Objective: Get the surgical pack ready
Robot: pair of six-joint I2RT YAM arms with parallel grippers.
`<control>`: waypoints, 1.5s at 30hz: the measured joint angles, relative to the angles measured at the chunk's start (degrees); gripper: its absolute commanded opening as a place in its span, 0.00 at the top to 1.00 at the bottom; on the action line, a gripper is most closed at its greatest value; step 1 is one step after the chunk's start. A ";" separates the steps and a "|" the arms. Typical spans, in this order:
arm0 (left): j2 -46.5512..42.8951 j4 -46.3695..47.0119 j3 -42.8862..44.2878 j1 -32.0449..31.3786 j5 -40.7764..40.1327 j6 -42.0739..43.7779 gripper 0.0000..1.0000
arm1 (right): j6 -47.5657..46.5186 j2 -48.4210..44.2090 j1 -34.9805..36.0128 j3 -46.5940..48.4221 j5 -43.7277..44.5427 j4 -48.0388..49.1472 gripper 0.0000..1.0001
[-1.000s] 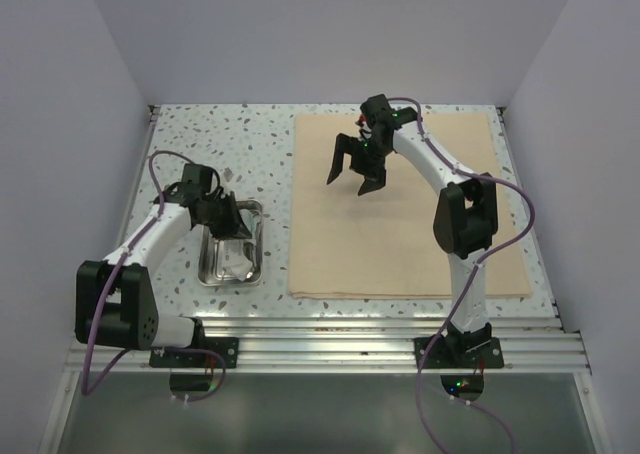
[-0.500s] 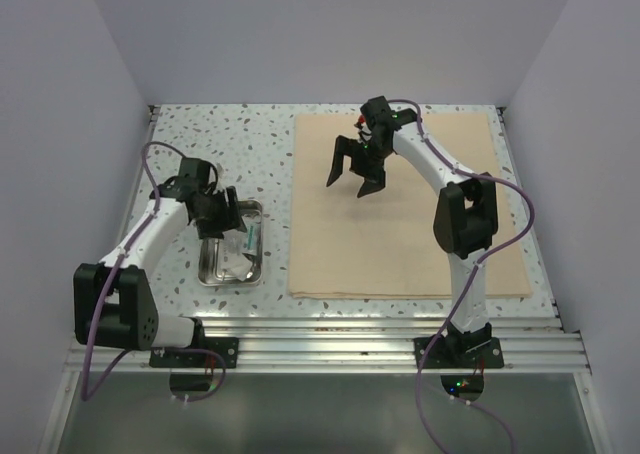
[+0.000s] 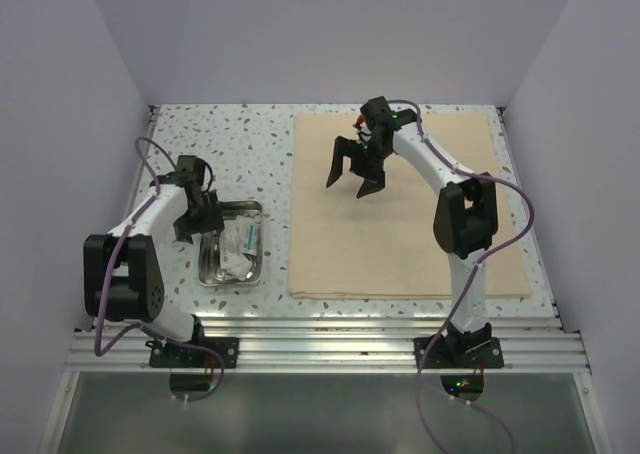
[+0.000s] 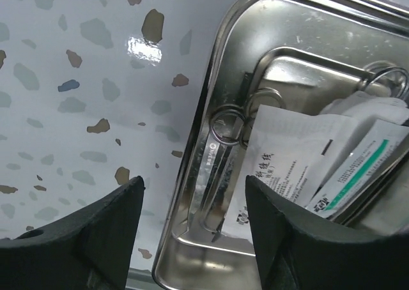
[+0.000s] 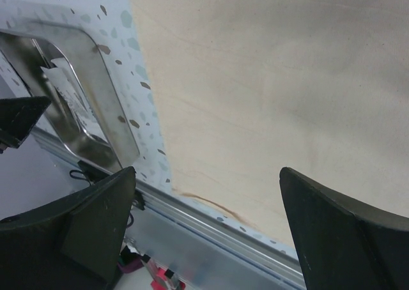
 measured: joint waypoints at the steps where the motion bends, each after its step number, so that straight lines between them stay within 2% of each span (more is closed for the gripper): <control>1: 0.90 0.04 0.00 0.33 -0.26 0.48 0.36 | -0.04 0.00 0.00 -0.07 -0.04 0.02 0.01; 2: 1.75 0.11 0.00 0.72 -0.31 0.79 0.44 | -0.07 0.00 0.00 -0.11 -0.09 0.00 0.01; 5: 4.59 0.79 0.02 2.51 -0.22 1.84 0.58 | -0.31 0.00 0.00 -0.17 -0.39 0.02 0.01; 15: 11.23 1.81 1.95 4.46 3.72 4.26 0.85 | -0.70 0.11 0.00 -0.17 -1.46 0.02 0.01; 16: 11.39 1.75 2.16 4.57 4.31 4.42 0.95 | -0.72 0.15 0.00 -0.17 -1.49 0.00 0.01; 17: 11.54 1.86 2.36 4.68 5.01 4.46 1.00 | -0.79 0.22 0.00 -0.17 -1.51 0.00 0.01; 28: 11.78 1.53 5.20 5.35 10.12 4.90 1.00 | -0.79 2.05 -0.04 -0.17 -1.90 -0.02 0.01; 34: 8.02 1.27 5.57 5.35 10.64 3.43 1.00 | -0.79 1.81 -0.13 -0.59 -1.29 -0.70 0.01; 38: 5.55 1.03 6.60 4.70 11.76 2.60 1.00 | -0.81 -1.62 -0.92 -5.86 0.48 -0.87 0.01; 41: 4.85 0.98 8.70 2.19 12.13 1.95 1.00 | -0.81 -5.66 -2.16 -8.66 2.62 -1.92 0.01; 45: 5.88 -0.17 14.88 -4.76 12.04 1.75 1.00 | -0.44 -11.58 -4.81 -10.71 5.33 -2.34 0.01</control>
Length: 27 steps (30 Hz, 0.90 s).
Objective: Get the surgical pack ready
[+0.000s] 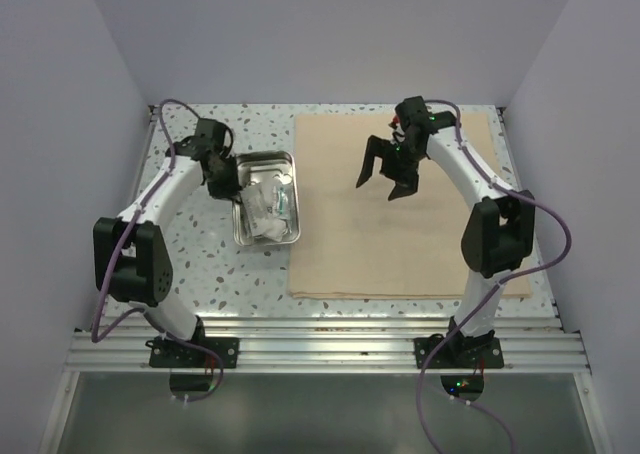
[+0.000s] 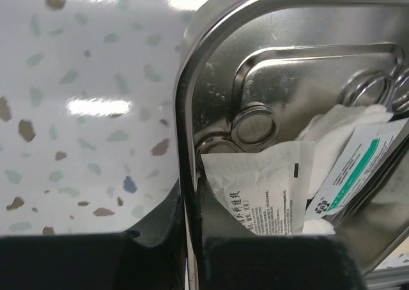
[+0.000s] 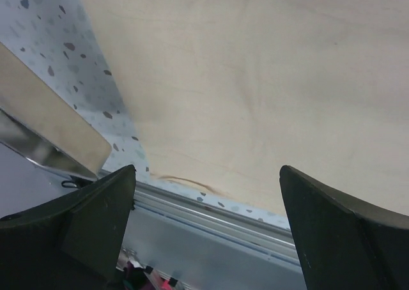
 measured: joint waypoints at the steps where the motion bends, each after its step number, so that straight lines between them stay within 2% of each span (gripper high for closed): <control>1: 1.09 -0.68 2.71 -1.99 0.09 -0.02 1.00 | 0.11 -1.40 -1.07 -0.72 -0.02 0.13 0.01; 9: 16.52 -0.98 22.91 -12.55 1.49 -2.62 1.00 | -0.52 -4.70 -9.84 -2.99 -0.94 0.72 0.01; 21: 40.37 -3.45 39.78 -24.09 6.82 -4.31 1.00 | -2.69 -5.73 -8.09 -8.87 -2.21 3.82 0.01; 25: 42.95 -5.73 42.88 -24.44 9.53 -3.80 1.00 | -2.12 -5.51 -6.97 -10.75 -2.01 5.92 0.11; 26: 43.23 -5.86 43.36 -24.35 9.90 -3.72 0.98 | -1.84 -5.35 -6.43 -11.08 -1.97 6.71 0.15; 27: 43.36 -5.86 43.56 -24.24 10.23 -3.65 0.86 | -1.57 -5.09 -5.88 -11.23 -1.88 7.37 0.17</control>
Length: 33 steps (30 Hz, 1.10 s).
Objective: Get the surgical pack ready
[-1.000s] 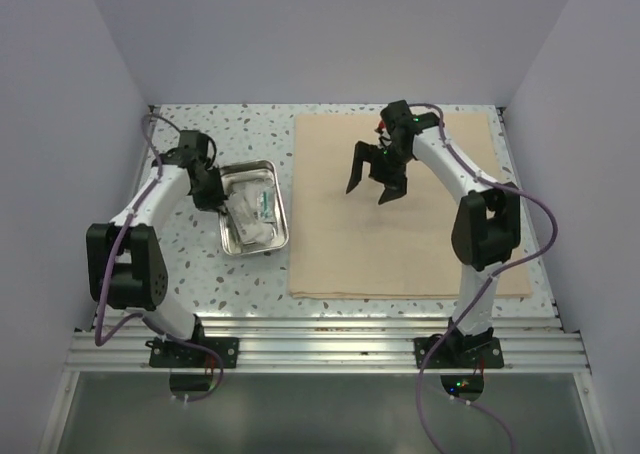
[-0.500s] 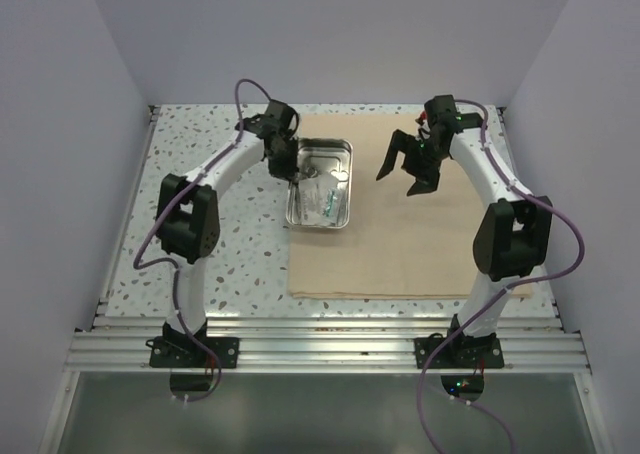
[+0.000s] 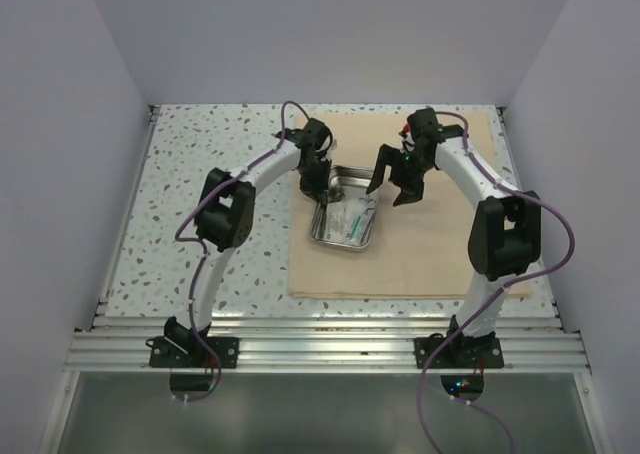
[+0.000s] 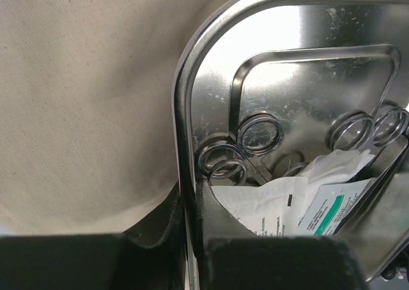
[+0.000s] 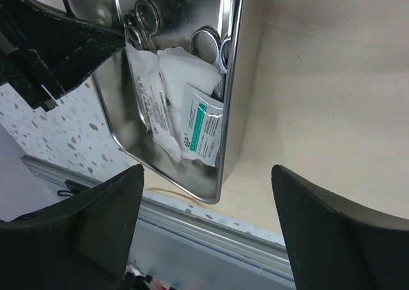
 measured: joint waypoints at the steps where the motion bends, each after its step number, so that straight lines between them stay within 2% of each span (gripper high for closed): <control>1: 0.07 0.00 0.04 0.11 0.26 0.22 0.79 | 0.33 0.46 0.61 0.00 0.15 0.57 0.20; 2: 0.07 -0.07 0.02 0.20 0.46 0.55 0.72 | 0.55 1.01 1.20 0.09 0.42 1.14 0.27; 3: 0.07 0.04 0.02 0.22 1.18 0.98 0.63 | 0.63 1.81 1.66 0.22 0.57 1.49 0.29; 5: 0.07 0.55 0.02 0.31 2.10 1.46 0.57 | 1.09 4.04 2.58 1.36 1.22 1.49 0.30; 6: 0.07 0.72 0.02 0.33 2.43 1.57 0.51 | 1.18 5.42 2.89 2.10 1.62 1.46 0.32; 11: -1.40 1.38 -1.86 0.57 2.86 2.89 0.45 | 1.20 11.28 3.43 5.60 4.66 0.50 0.37; 16: -7.91 2.99 -8.26 1.44 1.73 3.23 0.42 | 0.98 13.05 3.41 6.36 7.17 -0.61 0.40; 20: -18.56 6.12 -17.97 2.89 -0.48 3.80 0.57 | 0.90 15.21 3.41 8.72 7.69 -1.60 0.47; 21: -21.62 7.80 -21.16 3.34 -0.57 3.89 0.72 | 0.94 15.98 3.41 9.49 7.74 -1.64 0.49; 23: -27.39 10.19 -27.50 4.24 -0.44 3.87 0.86 | 1.07 17.57 3.41 10.62 7.85 -1.62 0.55; 26: -31.71 12.09 -34.38 5.18 1.20 4.13 0.94 | 2.12 19.21 3.41 10.99 7.85 -1.60 0.64; 33: -30.40 15.80 -45.66 4.94 7.72 5.68 0.97 | 6.21 20.24 3.30 10.58 7.82 -1.05 0.78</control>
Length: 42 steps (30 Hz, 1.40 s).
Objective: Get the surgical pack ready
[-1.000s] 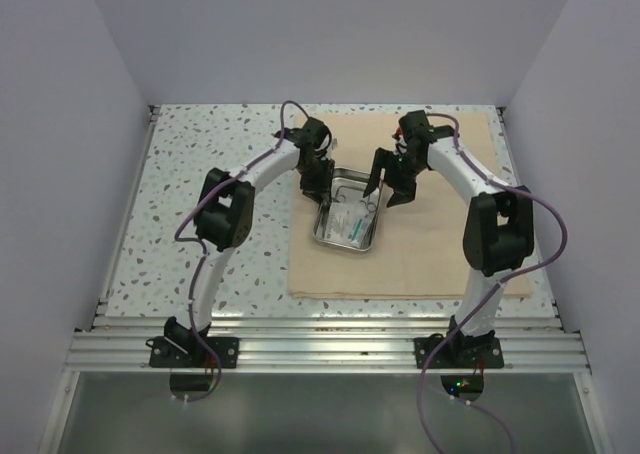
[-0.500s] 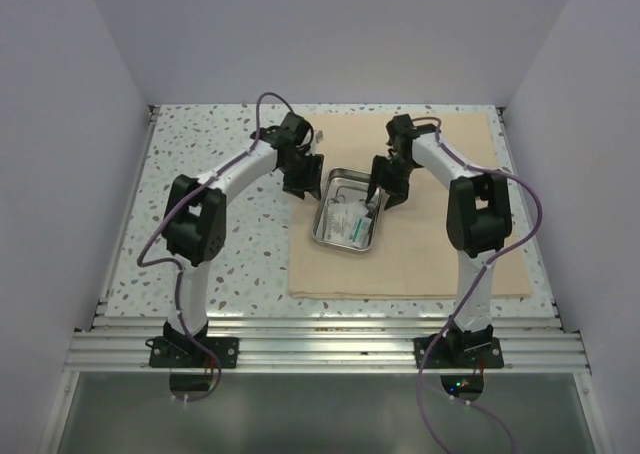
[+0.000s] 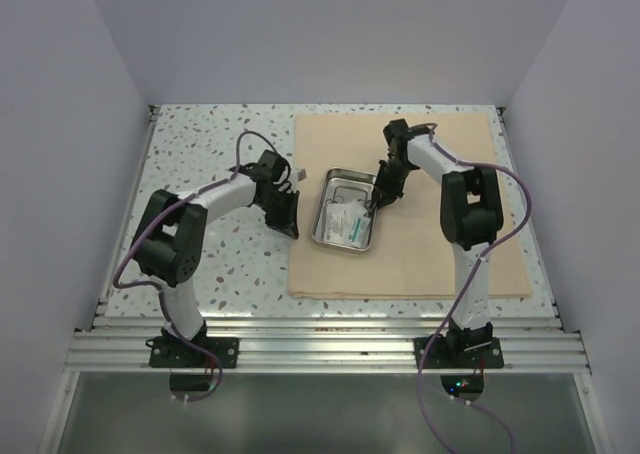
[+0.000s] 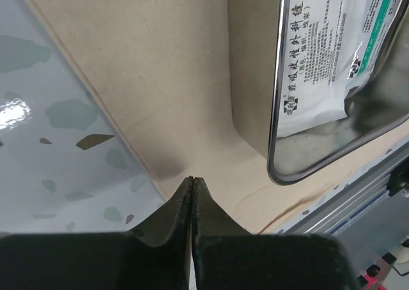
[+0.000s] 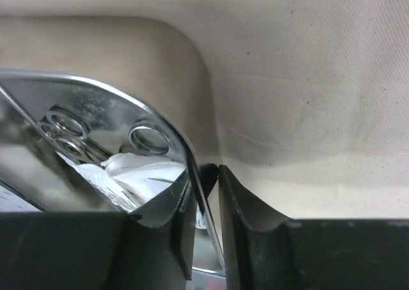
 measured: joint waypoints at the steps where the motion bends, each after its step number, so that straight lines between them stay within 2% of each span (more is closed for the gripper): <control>1: 0.28 0.46 -0.48 -0.07 0.83 0.39 0.97 | 0.74 -0.02 -0.04 -0.31 0.00 0.33 0.79; 7: 2.25 3.41 -2.89 -0.33 4.57 2.95 0.97 | 5.51 -0.79 -0.26 -2.34 -0.17 1.97 1.00; 16: 2.99 4.76 -4.09 -0.39 5.86 3.43 0.98 | 8.31 -1.44 -3.41 -3.34 0.11 2.21 1.00; 30: 2.99 4.98 -4.15 -0.76 5.90 4.74 0.99 | 2.03 -1.44 -19.76 -1.77 3.93 -1.53 1.00; 36: 2.91 4.83 -4.04 -0.94 5.64 4.76 0.99 | -0.13 -1.44 -21.00 -1.64 4.31 -2.01 1.00; 37: 2.82 4.83 -4.04 -1.01 5.51 4.76 0.97 | -0.17 -1.44 -21.00 -1.66 4.33 -2.01 1.00; 39: 2.49 4.74 -4.04 -1.09 4.96 4.74 0.88 | -0.17 -1.44 -21.00 -1.95 4.24 -1.92 0.67; 40: 2.25 4.76 -4.04 -1.14 4.76 4.76 0.78 | -0.04 -1.44 -21.00 -2.21 4.31 -1.86 0.50; 41: 1.99 4.79 -4.04 -1.16 4.66 4.92 0.75 | 0.04 -1.51 -21.00 -2.67 4.22 -1.75 0.37; 42: 1.44 4.90 -4.04 -1.36 4.70 4.48 0.71 | -0.07 -1.81 -21.00 -3.61 4.11 -1.57 0.33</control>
